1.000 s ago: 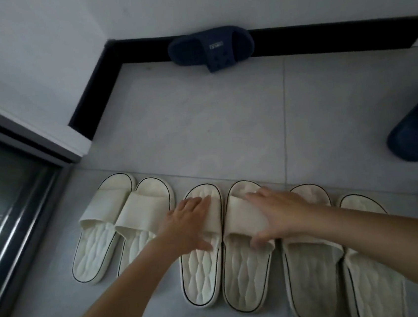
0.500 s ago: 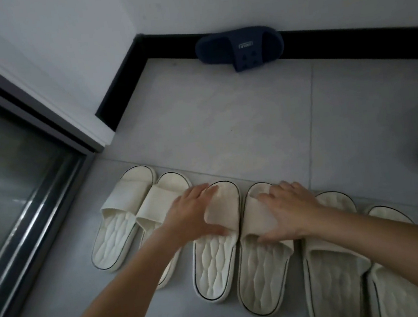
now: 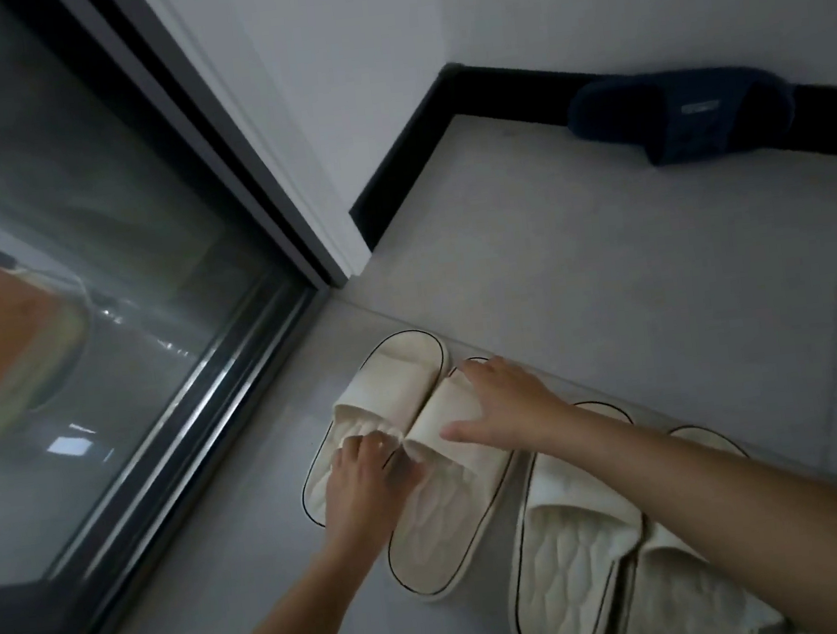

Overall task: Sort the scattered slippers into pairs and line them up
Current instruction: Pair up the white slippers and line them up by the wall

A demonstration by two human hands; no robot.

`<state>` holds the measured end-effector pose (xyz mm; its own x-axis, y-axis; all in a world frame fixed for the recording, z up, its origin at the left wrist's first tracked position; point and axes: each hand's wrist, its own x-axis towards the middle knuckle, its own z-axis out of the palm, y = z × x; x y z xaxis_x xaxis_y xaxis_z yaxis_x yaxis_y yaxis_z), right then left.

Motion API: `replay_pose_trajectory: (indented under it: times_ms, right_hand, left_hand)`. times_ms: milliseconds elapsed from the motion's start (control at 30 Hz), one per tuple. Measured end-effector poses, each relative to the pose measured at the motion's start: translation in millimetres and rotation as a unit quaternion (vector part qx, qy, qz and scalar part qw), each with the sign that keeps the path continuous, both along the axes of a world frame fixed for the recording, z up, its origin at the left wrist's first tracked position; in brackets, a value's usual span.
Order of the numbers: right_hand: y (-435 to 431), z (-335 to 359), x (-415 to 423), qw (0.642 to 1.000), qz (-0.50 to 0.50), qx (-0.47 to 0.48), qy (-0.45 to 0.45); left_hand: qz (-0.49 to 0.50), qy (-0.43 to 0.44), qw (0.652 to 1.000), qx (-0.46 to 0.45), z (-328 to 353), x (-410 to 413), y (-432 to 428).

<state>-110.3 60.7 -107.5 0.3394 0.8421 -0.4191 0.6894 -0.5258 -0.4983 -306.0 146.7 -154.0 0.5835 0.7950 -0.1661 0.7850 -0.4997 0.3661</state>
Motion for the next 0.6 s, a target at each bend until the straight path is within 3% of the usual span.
replay_pose_trajectory:
  times_ms: [200, 467, 600]
  right_hand:
    - [35, -23, -4, 0.984, -0.107, -0.019, 0.143]
    - [48, -36, -6, 0.98, -0.119, 0.012, 0.162]
    - [79, -29, -13, 0.979, -0.101, 0.05, 0.169]
  left_hand:
    - [-0.055, -0.019, 0.998, 0.023, -5, 17, 19]
    - [-0.059, -0.011, 0.997, 0.047, -9, 26, 14]
    - [-0.005, -0.021, 0.999, 0.04, -2, 25, 43]
